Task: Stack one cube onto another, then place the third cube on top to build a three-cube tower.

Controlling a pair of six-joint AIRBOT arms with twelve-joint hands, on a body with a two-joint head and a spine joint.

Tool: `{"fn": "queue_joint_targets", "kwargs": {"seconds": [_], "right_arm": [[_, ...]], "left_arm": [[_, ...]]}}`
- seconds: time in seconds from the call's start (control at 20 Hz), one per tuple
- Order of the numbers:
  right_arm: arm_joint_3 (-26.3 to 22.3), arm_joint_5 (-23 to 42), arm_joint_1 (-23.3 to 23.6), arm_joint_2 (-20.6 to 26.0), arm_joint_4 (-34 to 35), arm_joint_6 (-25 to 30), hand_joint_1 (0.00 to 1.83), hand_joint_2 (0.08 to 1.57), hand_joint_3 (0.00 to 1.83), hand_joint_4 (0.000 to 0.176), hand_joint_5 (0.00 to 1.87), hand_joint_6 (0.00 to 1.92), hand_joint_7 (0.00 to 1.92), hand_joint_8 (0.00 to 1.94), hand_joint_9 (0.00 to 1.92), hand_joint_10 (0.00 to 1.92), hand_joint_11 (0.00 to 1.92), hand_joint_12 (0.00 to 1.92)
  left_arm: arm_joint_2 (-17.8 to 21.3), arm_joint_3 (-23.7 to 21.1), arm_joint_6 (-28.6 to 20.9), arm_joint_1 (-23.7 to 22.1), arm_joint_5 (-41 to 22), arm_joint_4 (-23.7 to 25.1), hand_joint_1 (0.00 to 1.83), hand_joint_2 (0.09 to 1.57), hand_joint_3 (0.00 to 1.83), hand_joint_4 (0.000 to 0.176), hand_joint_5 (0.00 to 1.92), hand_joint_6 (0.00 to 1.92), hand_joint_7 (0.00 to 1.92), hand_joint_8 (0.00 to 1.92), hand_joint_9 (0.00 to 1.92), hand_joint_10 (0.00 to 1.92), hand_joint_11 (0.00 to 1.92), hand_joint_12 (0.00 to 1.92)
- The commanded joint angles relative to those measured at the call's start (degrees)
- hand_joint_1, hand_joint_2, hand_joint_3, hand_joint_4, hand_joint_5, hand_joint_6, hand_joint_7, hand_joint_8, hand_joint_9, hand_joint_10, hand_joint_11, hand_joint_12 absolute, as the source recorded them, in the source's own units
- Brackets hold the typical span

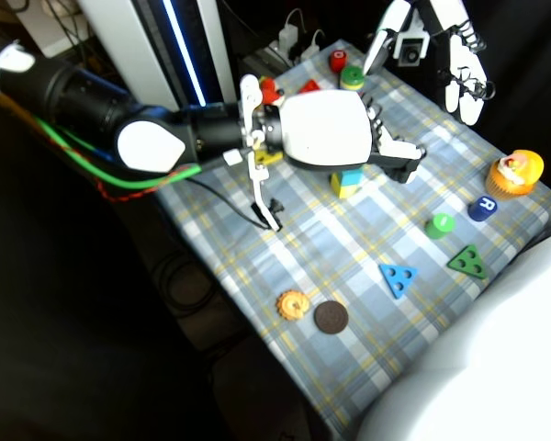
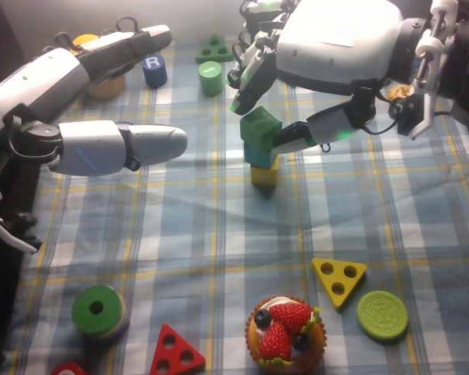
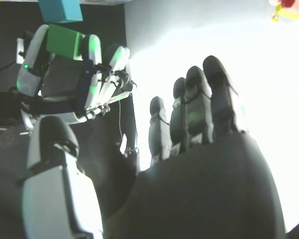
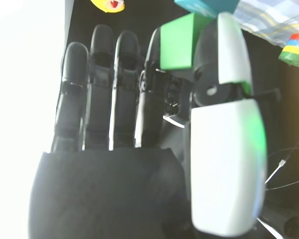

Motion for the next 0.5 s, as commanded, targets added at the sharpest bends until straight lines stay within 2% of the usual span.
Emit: {"fn": "queue_joint_targets", "kwargs": {"seconds": [0.0, 0.15, 0.3, 0.35, 0.4, 0.45], "right_arm": [[0.1, 5.5, 0.9, 0.0, 1.9, 0.2, 1.04, 0.92, 0.0, 0.0, 0.97, 0.0, 0.79, 0.0, 0.72, 0.0, 0.2, 1.04], [0.0, 5.5, 0.9, 0.0, 1.9, 0.3, 1.03, 0.92, 0.0, 0.0, 0.91, 0.0, 0.7, 0.0, 0.6, 0.0, 0.12, 0.99], [-0.7, 5.6, 0.9, 0.4, 2.0, 0.4, 1.01, 0.91, 0.0, 0.0, 0.82, 0.0, 0.66, 0.0, 0.59, 0.0, 0.11, 0.98], [-1.3, 5.8, 0.9, 0.4, 2.2, 0.4, 1.02, 0.9, 0.0, 0.0, 0.71, 0.0, 0.6, 0.0, 0.55, 0.0, 0.1, 0.98], [-2.2, 7.1, 0.9, 1.4, 3.1, 0.4, 1.0, 0.89, 0.0, 0.0, 0.5, 0.0, 0.41, 0.0, 0.37, 0.0, 0.0, 0.94], [-2.3, 7.4, 0.9, 1.7, 3.3, 0.4, 0.98, 0.87, 0.0, 0.008, 0.39, 0.0, 0.32, 0.0, 0.29, 0.0, 0.0, 0.84]], "left_arm": [[-0.2, 0.4, -0.6, -0.9, -6.6, 0.8, 0.71, 0.88, 0.0, 0.176, 0.25, 0.0, 0.21, 0.0, 0.21, 0.0, 0.0, 0.52], [-0.2, 0.3, -0.6, -0.9, -6.6, 0.8, 0.72, 0.88, 0.0, 0.176, 0.25, 0.0, 0.22, 0.0, 0.21, 0.0, 0.0, 0.55], [-0.2, 0.3, -0.6, -0.9, -7.0, 0.6, 0.78, 0.85, 0.0, 0.176, 0.25, 0.0, 0.21, 0.0, 0.21, 0.0, 0.0, 0.58], [-0.1, 0.2, -0.8, -0.9, -7.2, 0.6, 0.78, 0.85, 0.0, 0.176, 0.26, 0.0, 0.23, 0.0, 0.23, 0.0, 0.0, 0.64], [0.0, 0.4, -3.3, -0.7, -7.8, 1.2, 0.75, 0.86, 0.0, 0.176, 0.25, 0.0, 0.22, 0.0, 0.22, 0.0, 0.0, 0.66], [0.0, 0.5, -3.9, -0.6, -7.9, 1.4, 0.73, 0.84, 0.0, 0.176, 0.25, 0.0, 0.23, 0.0, 0.23, 0.0, 0.0, 0.66]]}}
